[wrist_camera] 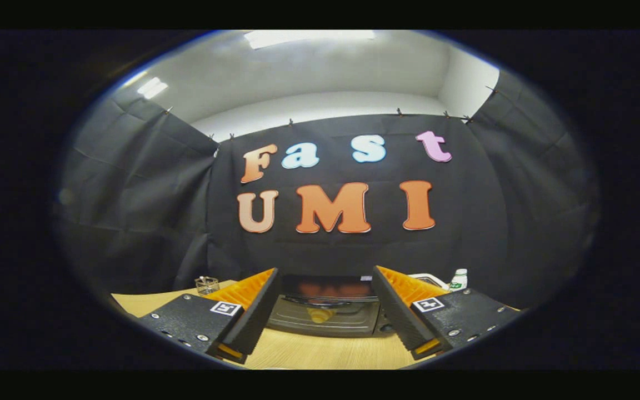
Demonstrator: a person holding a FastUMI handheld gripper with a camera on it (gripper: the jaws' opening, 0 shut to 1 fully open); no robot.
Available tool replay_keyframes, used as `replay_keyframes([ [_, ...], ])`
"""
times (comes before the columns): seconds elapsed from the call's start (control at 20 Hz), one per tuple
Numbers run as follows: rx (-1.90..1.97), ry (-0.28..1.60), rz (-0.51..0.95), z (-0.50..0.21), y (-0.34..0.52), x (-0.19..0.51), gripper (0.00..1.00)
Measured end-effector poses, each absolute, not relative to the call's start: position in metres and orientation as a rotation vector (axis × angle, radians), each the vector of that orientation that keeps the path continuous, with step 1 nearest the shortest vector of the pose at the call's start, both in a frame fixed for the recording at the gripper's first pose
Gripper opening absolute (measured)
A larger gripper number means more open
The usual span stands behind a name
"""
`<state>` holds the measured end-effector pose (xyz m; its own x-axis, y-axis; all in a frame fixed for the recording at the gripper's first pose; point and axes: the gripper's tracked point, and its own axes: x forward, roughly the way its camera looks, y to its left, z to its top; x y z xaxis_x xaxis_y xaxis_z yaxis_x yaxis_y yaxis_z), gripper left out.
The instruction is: Open the toaster oven, put the food inside, and close the toaster oven door.
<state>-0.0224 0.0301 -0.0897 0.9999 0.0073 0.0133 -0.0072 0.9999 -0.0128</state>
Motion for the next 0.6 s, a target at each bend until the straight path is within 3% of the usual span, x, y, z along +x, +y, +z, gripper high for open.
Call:
replay_keyframes([
  [0.6, -0.024, -0.146, 0.024, -0.064, 0.041, -0.070, 0.98],
])
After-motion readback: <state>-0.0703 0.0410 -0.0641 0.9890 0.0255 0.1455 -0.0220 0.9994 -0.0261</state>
